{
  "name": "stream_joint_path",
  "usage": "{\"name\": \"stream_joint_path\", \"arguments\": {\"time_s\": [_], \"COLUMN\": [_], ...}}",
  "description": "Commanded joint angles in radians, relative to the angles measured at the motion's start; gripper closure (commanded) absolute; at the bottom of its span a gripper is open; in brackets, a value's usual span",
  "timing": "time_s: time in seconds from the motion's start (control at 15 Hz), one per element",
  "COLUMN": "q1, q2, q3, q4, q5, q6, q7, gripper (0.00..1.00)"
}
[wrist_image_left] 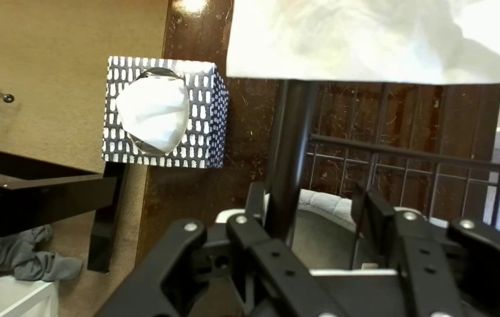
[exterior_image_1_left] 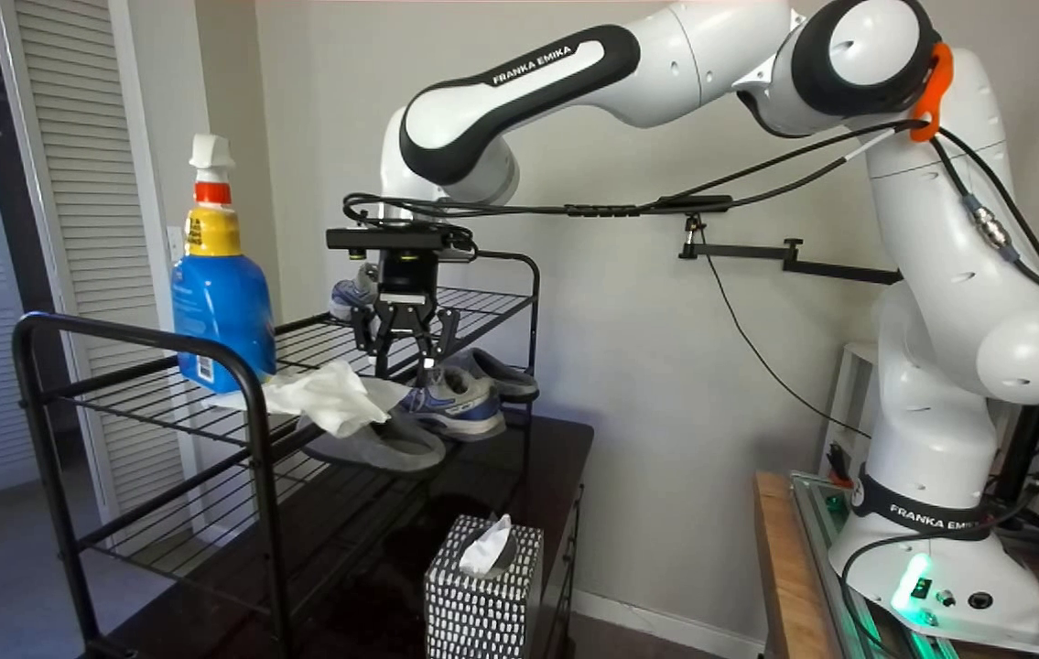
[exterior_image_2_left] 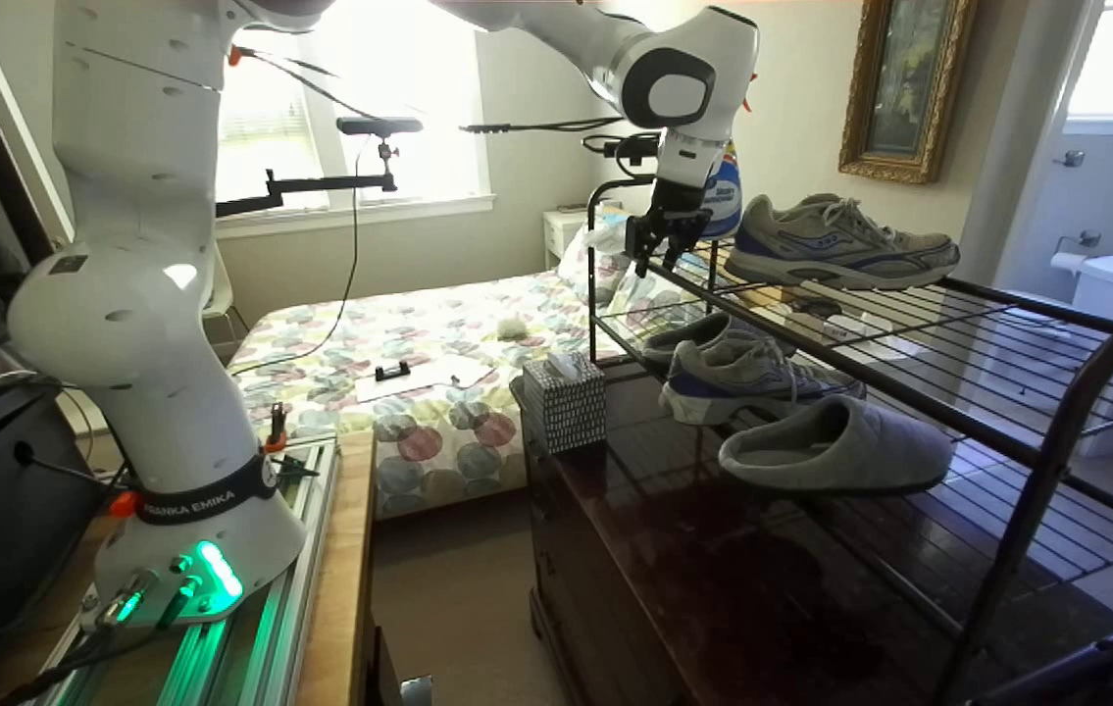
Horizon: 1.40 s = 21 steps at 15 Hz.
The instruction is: Move the shoe rack slightly
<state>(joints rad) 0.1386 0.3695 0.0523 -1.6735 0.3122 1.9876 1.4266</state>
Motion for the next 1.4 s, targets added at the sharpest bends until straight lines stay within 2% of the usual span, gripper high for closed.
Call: {"name": "stream_joint_path", "arguments": {"time_s": [0.0, 0.6, 1.13, 1.33], "q1": [0.009, 0.015, 0.022, 0.027], "q2": [0.03, 0.088, 0.239, 0.278], "q3": [-0.001, 0.0, -0.002, 0.0], "q4": [0.046, 0.134, 0.372, 0.438], "q5": [-0.013, -0.014, -0.017, -0.014], "q6": [0.001, -0.027, -0.163, -0.171], "q7": [0.026, 0.072, 0.111, 0.123], "gripper": [0.72, 0.72, 0.72, 0.72]}}
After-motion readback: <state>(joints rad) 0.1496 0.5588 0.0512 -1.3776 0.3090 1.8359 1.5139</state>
